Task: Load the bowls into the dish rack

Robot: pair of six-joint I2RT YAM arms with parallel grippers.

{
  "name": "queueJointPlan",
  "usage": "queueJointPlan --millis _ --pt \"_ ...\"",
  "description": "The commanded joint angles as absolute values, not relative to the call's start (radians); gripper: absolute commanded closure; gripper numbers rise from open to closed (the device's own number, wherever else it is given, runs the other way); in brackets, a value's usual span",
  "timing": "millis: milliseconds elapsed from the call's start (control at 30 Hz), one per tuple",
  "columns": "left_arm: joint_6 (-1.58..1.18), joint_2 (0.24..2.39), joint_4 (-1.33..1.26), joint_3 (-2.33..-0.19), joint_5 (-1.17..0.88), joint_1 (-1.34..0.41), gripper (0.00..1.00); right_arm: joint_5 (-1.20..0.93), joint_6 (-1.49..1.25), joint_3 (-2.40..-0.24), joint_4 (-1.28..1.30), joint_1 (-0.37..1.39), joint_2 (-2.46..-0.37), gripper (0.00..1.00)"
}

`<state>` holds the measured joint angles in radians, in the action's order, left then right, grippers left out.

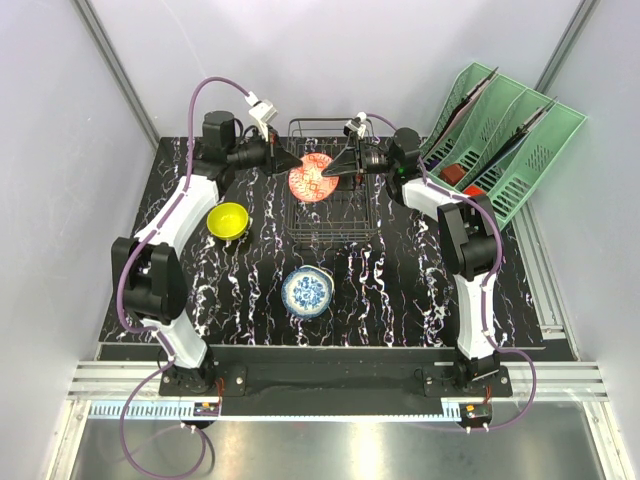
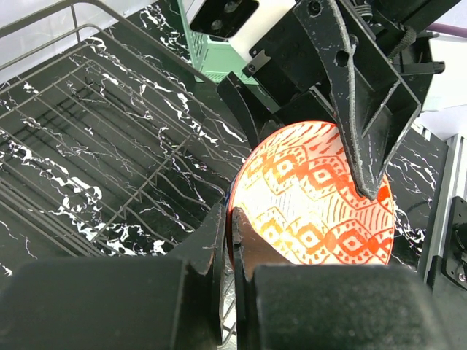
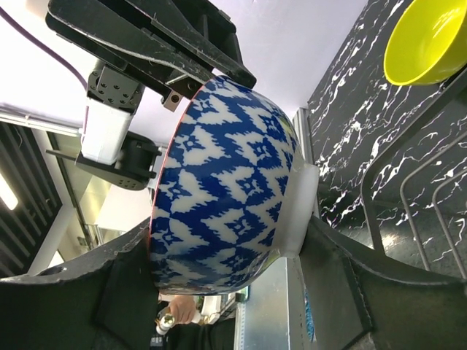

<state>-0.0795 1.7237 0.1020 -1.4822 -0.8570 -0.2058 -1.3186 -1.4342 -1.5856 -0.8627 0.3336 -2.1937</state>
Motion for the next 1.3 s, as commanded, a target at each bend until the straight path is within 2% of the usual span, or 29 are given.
queueJointPlan --millis 0,33,67,100,167,233,367,400,433,567,633,733,767,867,900,1000,1133,1167,1267 --pt "-0.064 1.689 0.054 -1.502 -0.867 -0.21 1.0 -1.365 -1.505 -1.606 -1.028 0.341 -2.184 0.77" --pt "-0.066 1.69 0.055 -1.503 -0.867 -0.21 1.0 -1.367 -1.514 -1.608 -1.031 0.342 -2.186 0.91" --pt "-0.066 1.693 0.055 -1.505 -0.87 -0.21 1.0 -1.367 -1.514 -1.609 -1.032 0.344 -2.184 0.97" --pt "-0.067 1.698 0.057 -1.506 -0.87 -0.21 1.0 -1.365 -1.511 -1.609 -1.025 0.342 -2.183 1.0" --pt "-0.069 1.701 0.06 -1.514 -0.873 -0.21 1.0 -1.358 -1.491 -1.608 -1.008 0.344 -2.178 1.0" --pt "-0.071 1.707 0.066 -1.522 -0.873 -0.21 0.76 -1.351 -1.461 -1.606 -0.968 0.342 -2.175 1.0" --pt "-0.074 1.707 0.066 -1.525 -0.877 -0.21 0.71 -1.342 -1.436 -1.603 -0.937 0.342 -2.174 1.0" --pt "-0.074 1.709 0.069 -1.526 -0.877 -0.209 0.65 -1.341 -1.431 -1.603 -0.925 0.342 -2.174 1.0" --pt "-0.074 1.71 0.069 -1.529 -0.879 -0.21 0.56 -1.339 -1.421 -1.603 -0.917 0.342 -2.174 1.0" --pt "-0.081 1.713 0.071 -1.535 -0.876 -0.21 0.4 -1.336 -1.401 -1.606 -0.896 0.342 -2.18 1.0" --pt "-0.09 1.709 0.071 -1.543 -0.871 -0.209 0.38 -1.335 -1.367 -1.612 -0.855 0.341 -2.186 1.0" --pt "-0.121 1.695 0.068 -1.557 -0.862 -0.187 0.18 -1.321 -1.28 -1.629 -0.746 0.331 -2.187 1.0" --pt "-0.135 1.69 0.063 -1.559 -0.855 -0.169 0.01 -1.306 -1.237 -1.638 -0.691 0.324 -2.186 1.0" --pt "-0.138 1.678 0.124 -1.582 -0.806 -0.132 0.01 -1.223 -0.926 -1.719 -0.296 0.318 -2.165 1.0" --pt "-0.106 1.666 0.147 -1.586 -0.793 -0.124 0.01 -1.182 -0.697 -1.808 0.002 0.318 -2.158 1.0" --pt "-0.062 1.631 0.208 -1.551 -0.766 -0.081 0.01 -1.04 -0.498 -1.906 0.284 0.318 -2.142 1.0" --pt "-0.006 1.579 0.291 -1.479 -0.707 -0.034 0.01 -0.818 -0.307 -1.986 0.495 0.319 -2.106 1.0" --pt "0.033 1.545 0.311 -1.456 -0.651 -0.02 0.01 -0.682 -0.266 -2.002 0.565 0.321 -2.092 1.0" --pt "0.08 1.484 0.333 -1.355 -0.6 0.011 0.01 -0.474 -0.138 -2.016 0.616 0.328 -2.057 1.0"
